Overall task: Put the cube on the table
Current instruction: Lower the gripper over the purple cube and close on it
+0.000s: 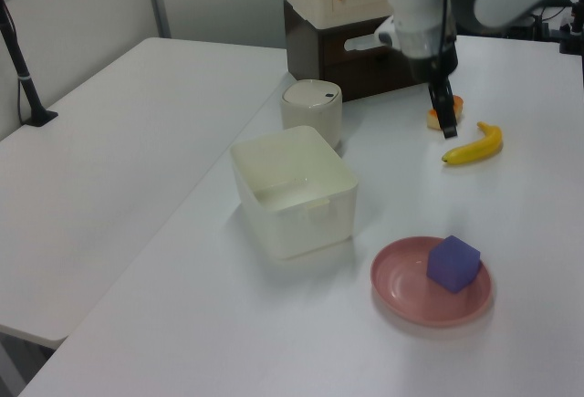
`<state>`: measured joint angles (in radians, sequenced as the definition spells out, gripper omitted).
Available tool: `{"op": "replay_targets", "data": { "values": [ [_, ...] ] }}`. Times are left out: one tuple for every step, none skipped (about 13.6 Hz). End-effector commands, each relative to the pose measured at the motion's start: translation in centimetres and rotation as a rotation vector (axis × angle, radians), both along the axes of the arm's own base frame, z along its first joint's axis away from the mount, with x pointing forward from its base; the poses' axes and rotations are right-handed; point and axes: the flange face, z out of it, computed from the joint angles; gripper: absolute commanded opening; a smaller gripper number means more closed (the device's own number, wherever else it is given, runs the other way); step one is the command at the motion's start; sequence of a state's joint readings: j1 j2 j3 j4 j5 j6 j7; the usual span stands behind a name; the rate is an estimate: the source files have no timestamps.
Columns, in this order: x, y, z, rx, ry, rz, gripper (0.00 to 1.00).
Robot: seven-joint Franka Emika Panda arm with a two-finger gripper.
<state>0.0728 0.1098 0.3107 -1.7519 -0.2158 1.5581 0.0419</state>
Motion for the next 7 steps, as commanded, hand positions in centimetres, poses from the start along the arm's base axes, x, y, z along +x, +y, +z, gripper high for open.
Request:
{"op": "replay_targets", "data": {
  "values": [
    [-2.9,4.7,-0.5,-0.045,0.049,0.101,1.00],
    [-3.6,6.2,-0.9,-0.050,0.051,0.114,1.00],
    [-4.4,7.7,-1.0,-0.055,0.044,0.114,1.00],
    [-5.4,9.1,-1.6,-0.066,0.049,0.126,1.00],
    [-7.0,11.5,-2.2,-0.071,0.052,0.153,1.00],
    [-7.7,12.6,-3.0,-0.078,0.052,0.153,1.00],
    [-8.4,13.7,-3.9,-0.084,0.047,0.146,1.00]
  ]
}}
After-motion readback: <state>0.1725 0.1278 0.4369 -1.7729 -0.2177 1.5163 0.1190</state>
